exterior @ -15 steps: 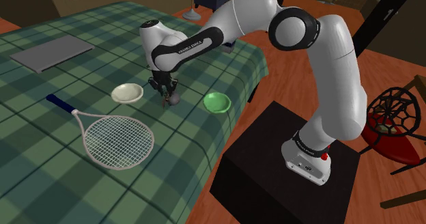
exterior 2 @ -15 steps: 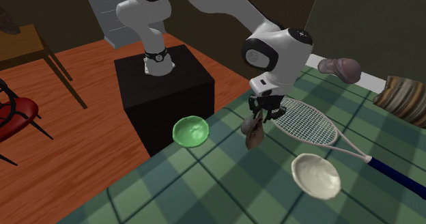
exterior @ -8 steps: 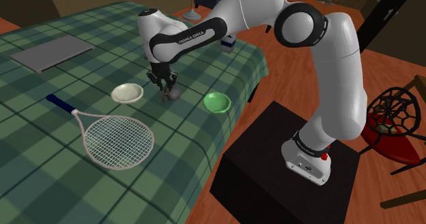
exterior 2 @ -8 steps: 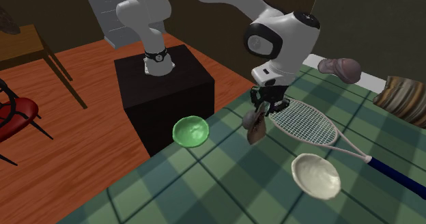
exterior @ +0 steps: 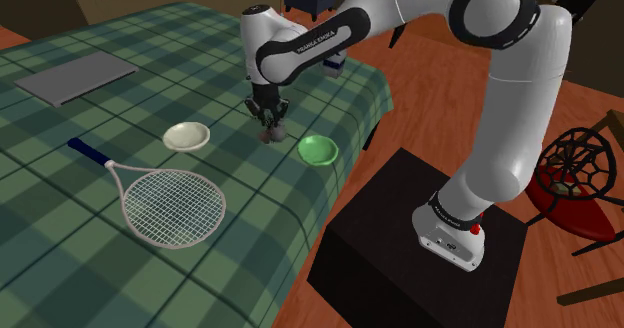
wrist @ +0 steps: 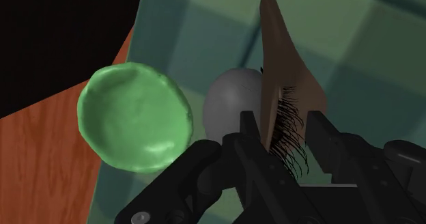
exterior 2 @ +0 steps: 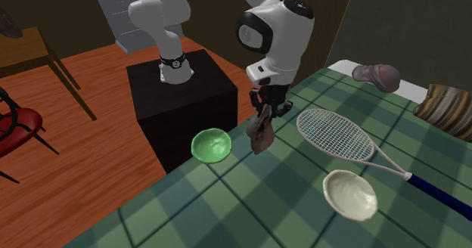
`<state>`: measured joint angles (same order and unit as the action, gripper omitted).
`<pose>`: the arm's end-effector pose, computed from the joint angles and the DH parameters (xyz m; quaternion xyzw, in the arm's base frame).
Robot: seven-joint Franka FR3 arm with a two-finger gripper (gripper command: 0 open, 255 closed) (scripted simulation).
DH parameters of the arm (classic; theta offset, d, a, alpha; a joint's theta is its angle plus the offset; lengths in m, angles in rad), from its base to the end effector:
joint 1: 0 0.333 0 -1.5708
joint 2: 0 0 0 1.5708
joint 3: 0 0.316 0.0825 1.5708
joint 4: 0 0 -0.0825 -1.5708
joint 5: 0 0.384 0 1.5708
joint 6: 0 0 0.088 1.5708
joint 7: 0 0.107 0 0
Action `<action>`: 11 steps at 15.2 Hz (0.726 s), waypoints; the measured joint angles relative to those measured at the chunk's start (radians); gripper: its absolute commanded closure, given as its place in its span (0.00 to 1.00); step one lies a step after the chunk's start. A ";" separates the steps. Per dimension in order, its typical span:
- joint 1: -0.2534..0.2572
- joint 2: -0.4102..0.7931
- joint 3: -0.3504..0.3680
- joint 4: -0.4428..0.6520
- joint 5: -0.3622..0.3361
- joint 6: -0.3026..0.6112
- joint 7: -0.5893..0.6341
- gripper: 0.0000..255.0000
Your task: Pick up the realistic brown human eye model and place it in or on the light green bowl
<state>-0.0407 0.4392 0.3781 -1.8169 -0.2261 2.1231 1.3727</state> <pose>0.6059 0.1845 0.3041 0.8923 -0.4487 -0.0208 0.0447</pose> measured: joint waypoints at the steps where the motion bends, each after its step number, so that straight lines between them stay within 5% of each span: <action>1: -0.016 -0.028 0.001 -0.035 0.009 0.008 -0.015 1.00; 11: -0.176 -0.355 -0.023 -0.403 0.127 0.088 -0.238 1.00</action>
<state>-0.2172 0.0838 0.3555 -2.2202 -0.0995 2.2107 1.1352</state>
